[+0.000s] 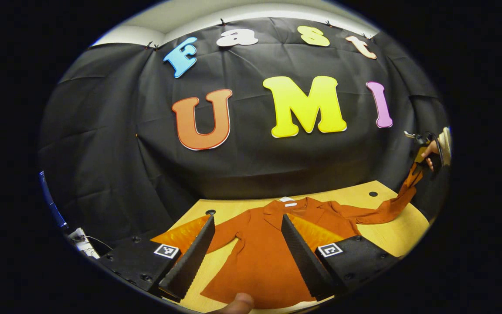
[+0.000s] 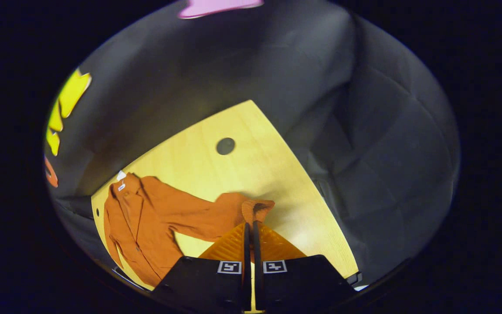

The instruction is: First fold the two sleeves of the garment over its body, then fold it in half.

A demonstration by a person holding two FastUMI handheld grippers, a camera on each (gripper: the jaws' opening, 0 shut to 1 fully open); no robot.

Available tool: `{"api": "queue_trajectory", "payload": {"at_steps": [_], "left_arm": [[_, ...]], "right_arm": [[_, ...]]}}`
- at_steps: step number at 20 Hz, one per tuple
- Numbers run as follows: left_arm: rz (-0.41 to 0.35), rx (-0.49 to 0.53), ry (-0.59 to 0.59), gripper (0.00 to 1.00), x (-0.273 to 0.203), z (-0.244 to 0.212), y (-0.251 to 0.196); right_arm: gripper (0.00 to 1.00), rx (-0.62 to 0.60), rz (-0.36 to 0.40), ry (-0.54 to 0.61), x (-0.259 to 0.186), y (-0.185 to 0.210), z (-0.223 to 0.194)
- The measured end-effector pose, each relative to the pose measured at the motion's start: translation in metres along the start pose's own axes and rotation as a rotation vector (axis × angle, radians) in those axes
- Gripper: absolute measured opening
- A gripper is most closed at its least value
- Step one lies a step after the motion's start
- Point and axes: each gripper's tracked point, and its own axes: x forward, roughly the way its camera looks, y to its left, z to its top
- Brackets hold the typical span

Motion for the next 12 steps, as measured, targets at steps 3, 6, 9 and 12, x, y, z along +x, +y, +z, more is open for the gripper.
{"api": "queue_trajectory", "payload": {"at_steps": [3,6,9,12], "left_arm": [[-0.006,-0.001,-0.019,0.99,0.002,-0.004,0.017],[-0.007,-0.023,-0.001,0.99,0.005,-0.016,0.036],[0.008,-0.025,0.004,0.99,0.006,-0.027,0.062],[0.033,-0.025,0.026,1.00,0.004,-0.044,0.090]], "right_arm": [[0.03,-0.101,0.054,-0.012,-0.009,0.077,-0.003],[0.03,-0.206,0.116,0.001,-0.017,0.162,-0.027],[0.04,-0.302,0.165,0.023,-0.011,0.245,-0.056],[0.03,-0.361,0.206,0.045,-0.004,0.314,-0.081]]}}
